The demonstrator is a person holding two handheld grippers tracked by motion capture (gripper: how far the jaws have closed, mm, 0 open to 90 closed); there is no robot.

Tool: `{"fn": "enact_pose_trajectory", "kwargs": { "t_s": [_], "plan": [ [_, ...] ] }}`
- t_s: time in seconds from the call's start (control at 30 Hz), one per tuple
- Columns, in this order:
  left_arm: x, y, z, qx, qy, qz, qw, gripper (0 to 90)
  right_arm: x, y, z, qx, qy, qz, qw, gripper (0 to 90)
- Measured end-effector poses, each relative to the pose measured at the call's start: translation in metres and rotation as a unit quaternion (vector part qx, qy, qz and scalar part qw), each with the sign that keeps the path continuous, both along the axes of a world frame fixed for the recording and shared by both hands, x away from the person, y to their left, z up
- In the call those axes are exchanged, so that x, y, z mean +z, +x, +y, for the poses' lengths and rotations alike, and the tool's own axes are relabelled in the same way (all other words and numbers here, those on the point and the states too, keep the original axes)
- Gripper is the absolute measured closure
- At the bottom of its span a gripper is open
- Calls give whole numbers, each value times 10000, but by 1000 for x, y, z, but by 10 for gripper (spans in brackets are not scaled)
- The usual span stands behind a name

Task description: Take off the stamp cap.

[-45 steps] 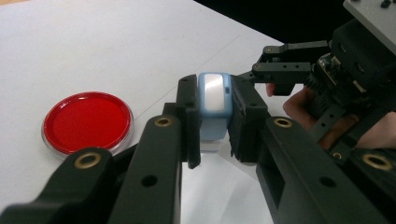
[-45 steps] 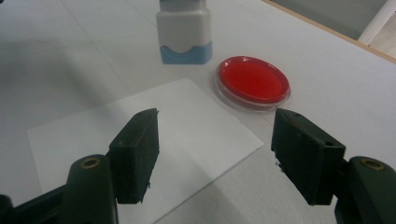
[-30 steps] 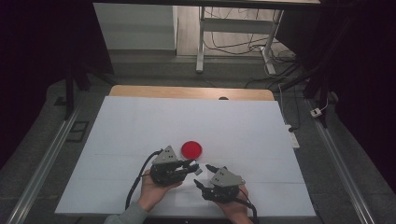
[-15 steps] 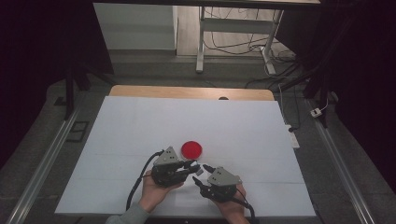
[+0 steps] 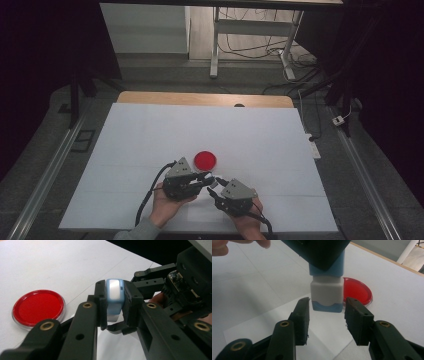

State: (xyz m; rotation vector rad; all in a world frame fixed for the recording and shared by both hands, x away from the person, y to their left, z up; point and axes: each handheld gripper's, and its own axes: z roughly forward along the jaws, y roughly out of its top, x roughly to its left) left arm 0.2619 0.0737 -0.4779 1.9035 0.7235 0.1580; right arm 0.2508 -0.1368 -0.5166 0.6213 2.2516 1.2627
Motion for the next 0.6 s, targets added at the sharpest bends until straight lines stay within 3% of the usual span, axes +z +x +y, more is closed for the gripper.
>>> {"fn": "enact_pose_trajectory", "kwargs": {
  "t_s": [0.6],
  "plan": [
    [-1, 0, -1, 17, -7, 0, 10000, 755, 0, -1, 0, -10, -82, -38, 10000, 634]
  ]
}}
